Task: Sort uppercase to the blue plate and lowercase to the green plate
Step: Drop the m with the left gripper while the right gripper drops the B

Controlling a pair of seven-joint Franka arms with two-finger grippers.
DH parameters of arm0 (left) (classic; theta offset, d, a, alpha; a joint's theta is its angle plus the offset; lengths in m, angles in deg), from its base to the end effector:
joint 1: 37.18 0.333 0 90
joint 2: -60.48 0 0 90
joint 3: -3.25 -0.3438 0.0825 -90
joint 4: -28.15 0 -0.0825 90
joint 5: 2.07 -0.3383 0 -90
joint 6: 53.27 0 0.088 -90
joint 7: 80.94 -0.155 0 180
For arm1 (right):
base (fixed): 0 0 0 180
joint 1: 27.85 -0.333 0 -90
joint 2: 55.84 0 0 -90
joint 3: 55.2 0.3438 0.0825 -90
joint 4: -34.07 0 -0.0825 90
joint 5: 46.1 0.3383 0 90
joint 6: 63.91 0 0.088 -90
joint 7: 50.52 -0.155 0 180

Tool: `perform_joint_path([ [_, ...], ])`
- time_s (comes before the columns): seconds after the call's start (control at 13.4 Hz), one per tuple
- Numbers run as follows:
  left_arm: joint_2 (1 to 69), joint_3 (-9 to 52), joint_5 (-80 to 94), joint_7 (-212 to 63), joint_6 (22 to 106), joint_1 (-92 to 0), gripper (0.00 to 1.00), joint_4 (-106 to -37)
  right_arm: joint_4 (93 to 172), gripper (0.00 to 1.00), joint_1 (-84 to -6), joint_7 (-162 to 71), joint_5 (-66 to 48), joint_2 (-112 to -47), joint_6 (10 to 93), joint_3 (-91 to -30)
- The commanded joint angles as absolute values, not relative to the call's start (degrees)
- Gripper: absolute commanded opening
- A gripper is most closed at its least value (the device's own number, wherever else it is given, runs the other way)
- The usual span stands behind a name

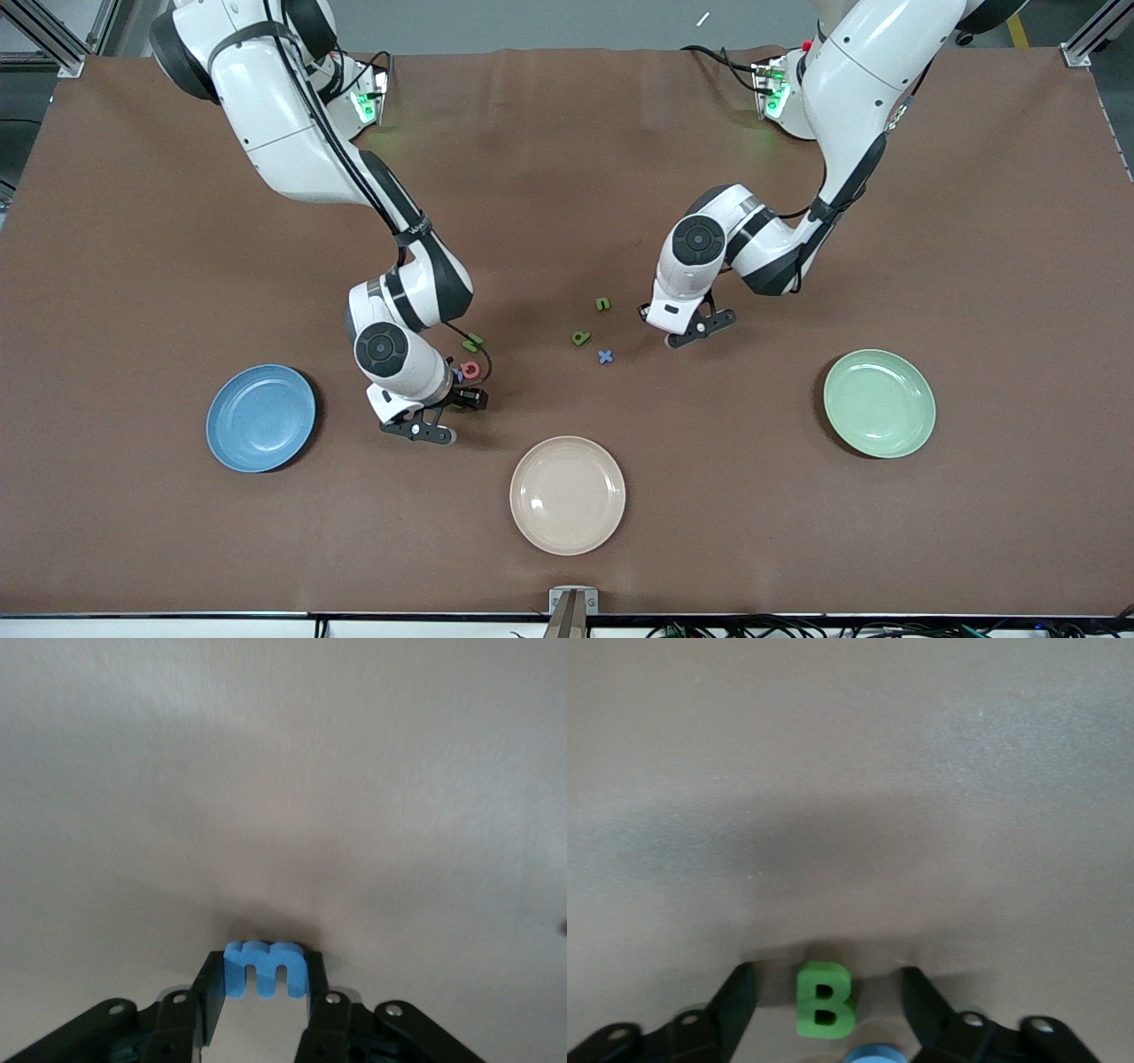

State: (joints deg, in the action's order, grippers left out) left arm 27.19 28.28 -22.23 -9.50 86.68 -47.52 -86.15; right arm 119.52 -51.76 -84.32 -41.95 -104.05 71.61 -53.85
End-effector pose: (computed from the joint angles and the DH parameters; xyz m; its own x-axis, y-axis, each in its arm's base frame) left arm 0.4856 -0.3243 0.1963 0.9172 0.3964 -0.0410 0.3949 -0.9178 -0.0404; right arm 0.6384 0.3018 0.1749 0.9784 -0.2061 -0.0137 -0.2065 -0.9756 -0.0749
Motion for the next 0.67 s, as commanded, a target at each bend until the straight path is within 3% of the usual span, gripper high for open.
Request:
perform_joint_path([
  [0.0, 33.13, 28.38, -23.95, -10.88, 86.30, -43.27, 0.00, -87.08, 118.45, 0.42, -52.37, -84.36, -41.36, -104.71, 72.05, -53.89],
  [0.22, 36.04, 28.73, -24.57, -22.54, 86.04, -35.63, 0.00, -86.38, 118.27, 0.25, -52.46, -84.45, -41.27, -104.53, 71.88, -53.89],
  [0.37, 36.31, 28.39, -24.57, -30.36, 85.86, -32.10, 0.00, -84.71, 118.27, 0.05, -52.37, -84.62, -41.36, -104.44, 71.97, -53.89],
  [0.6, 34.56, 28.38, -24.48, -47.15, 85.95, -22.18, 0.00, -82.78, 116.53, 0.01, -49.23, -84.02, -41.01, -103.22, 71.09, -54.15],
])
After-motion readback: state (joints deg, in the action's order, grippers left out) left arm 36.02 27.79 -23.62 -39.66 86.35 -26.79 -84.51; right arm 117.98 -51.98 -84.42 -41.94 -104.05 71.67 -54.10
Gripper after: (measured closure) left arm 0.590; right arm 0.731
